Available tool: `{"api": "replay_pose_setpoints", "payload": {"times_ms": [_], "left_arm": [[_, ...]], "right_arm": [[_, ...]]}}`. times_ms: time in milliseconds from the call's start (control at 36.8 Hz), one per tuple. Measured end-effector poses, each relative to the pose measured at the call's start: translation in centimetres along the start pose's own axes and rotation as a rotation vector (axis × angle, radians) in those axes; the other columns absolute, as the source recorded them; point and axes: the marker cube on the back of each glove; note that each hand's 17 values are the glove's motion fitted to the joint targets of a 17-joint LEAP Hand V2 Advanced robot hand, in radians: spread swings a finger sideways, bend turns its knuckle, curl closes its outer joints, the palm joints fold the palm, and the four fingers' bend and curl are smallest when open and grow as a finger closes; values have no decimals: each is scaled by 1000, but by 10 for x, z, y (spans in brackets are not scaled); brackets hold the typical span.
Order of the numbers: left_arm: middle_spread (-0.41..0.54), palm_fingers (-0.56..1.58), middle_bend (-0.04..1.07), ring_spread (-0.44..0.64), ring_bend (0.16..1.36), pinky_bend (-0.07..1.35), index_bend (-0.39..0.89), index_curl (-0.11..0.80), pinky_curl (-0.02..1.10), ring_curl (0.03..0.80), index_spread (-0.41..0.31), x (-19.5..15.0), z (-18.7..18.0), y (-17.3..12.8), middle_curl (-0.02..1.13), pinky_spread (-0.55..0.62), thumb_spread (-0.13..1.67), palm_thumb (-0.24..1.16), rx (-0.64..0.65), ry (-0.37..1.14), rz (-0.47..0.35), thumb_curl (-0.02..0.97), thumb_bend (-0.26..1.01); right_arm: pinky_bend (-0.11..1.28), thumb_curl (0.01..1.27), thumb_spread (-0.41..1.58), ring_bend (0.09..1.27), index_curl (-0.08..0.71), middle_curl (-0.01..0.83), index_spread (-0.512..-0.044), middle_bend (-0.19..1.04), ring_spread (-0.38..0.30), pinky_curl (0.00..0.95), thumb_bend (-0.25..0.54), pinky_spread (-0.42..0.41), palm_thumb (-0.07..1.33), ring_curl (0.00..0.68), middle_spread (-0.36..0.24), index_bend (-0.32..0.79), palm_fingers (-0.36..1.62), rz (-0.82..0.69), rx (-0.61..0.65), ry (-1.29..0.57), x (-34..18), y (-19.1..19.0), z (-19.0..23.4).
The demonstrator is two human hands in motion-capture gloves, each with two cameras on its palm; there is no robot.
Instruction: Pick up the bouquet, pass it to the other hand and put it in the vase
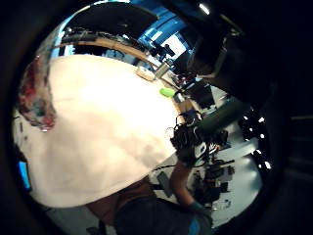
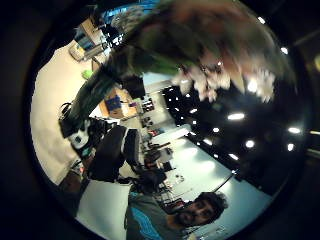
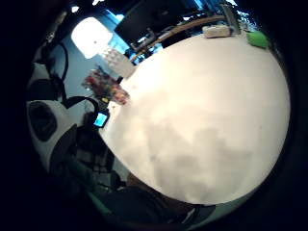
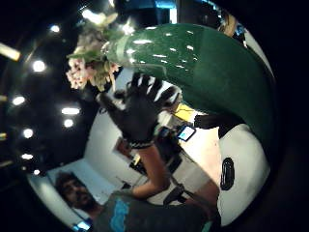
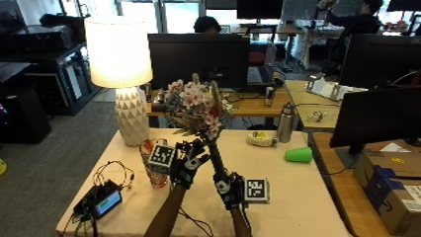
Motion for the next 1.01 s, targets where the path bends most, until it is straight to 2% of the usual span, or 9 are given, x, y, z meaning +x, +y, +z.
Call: {"api": "replay_pose_setpoints", "payload": {"times_ms": [163, 245, 272, 408, 571, 707, 788, 870, 1006], "left_arm": [[24, 465, 217, 123, 658, 502, 83, 198, 375, 316, -20, -9, 27, -9, 381, 300, 972, 418, -39, 207, 31, 352, 14], [4, 539, 210, 90, 658, 472, 142, 215, 365, 314, -38, -5, 37, -9, 377, 268, 959, 469, -95, 280, 48, 364, 13], [11, 504, 204, 99, 654, 484, 99, 204, 369, 310, -21, -3, 39, -10, 374, 275, 960, 460, -111, 296, 51, 363, 0], [-56, 708, 195, 1, 637, 431, 185, 252, 355, 307, -98, 2, 44, -12, 371, 168, 934, 563, -131, 315, 27, 387, 9], [-190, 1134, 180, -173, 593, 504, 201, 296, 364, 298, -198, 6, 45, -10, 364, -117, 902, 691, -81, 298, -31, 428, 26], [-269, 1273, 204, -279, 601, 566, 176, 324, 401, 334, -259, 4, 43, -12, 397, -277, 804, 745, -56, 285, -26, 469, 0], [-315, 1377, 319, -320, 608, 553, 168, 335, 405, 352, -282, -3, 41, -17, 436, -331, 732, 749, -30, 263, -1, 493, -26], [-346, 1459, 449, -345, 646, 518, 188, 355, 405, 375, -300, -3, 39, -18, 473, -363, 686, 745, -12, 238, 8, 511, -34], [-368, 1483, 573, -365, 715, 526, 218, 391, 412, 410, -318, 14, 36, -19, 522, -396, 674, 764, -34, 214, 36, 534, -25]], "right_arm": [[739, 649, 614, 978, 392, 580, -260, 701, -199, 474, -28, -305, 982, 543, -185, 161, 1343, -70, -78, -225, -27, 13, 13], [738, 657, 608, 982, 399, 582, -261, 703, -199, 473, -27, -306, 982, 543, -181, 161, 1340, -65, -91, -224, -26, 18, 17], [742, 659, 607, 982, 401, 582, -260, 702, -199, 475, -27, -305, 982, 543, -180, 159, 1341, -67, -90, -206, -23, 19, 19], [737, 669, 600, 979, 411, 584, -263, 707, -199, 474, -29, -307, 978, 540, -178, 164, 1335, -184, -91, -260, -20, 20, 29], [735, 679, 594, 979, 419, 585, -264, 709, -199, 475, -28, -306, 976, 538, -174, 161, 1334, -134, -120, -272, -9, 23, 41], [733, 686, 590, 974, 428, 586, -264, 710, -199, 474, -28, -304, 977, 537, -172, 165, 1331, -101, -139, -332, -11, 26, 49], [733, 690, 586, 969, 432, 588, -265, 713, -199, 473, -30, -309, 971, 535, -172, 163, 1332, -176, -136, -401, -17, 24, 53], [725, 694, 584, 968, 435, 588, -265, 711, -199, 470, -30, -308, 970, 534, -171, 166, 1331, -212, -121, -333, -8, 19, 57], [720, 700, 580, 967, 440, 587, -266, 710, -199, 466, -30, -307, 966, 533, -170, 163, 1332, -76, -156, -286, -12, 22, 57]]}}
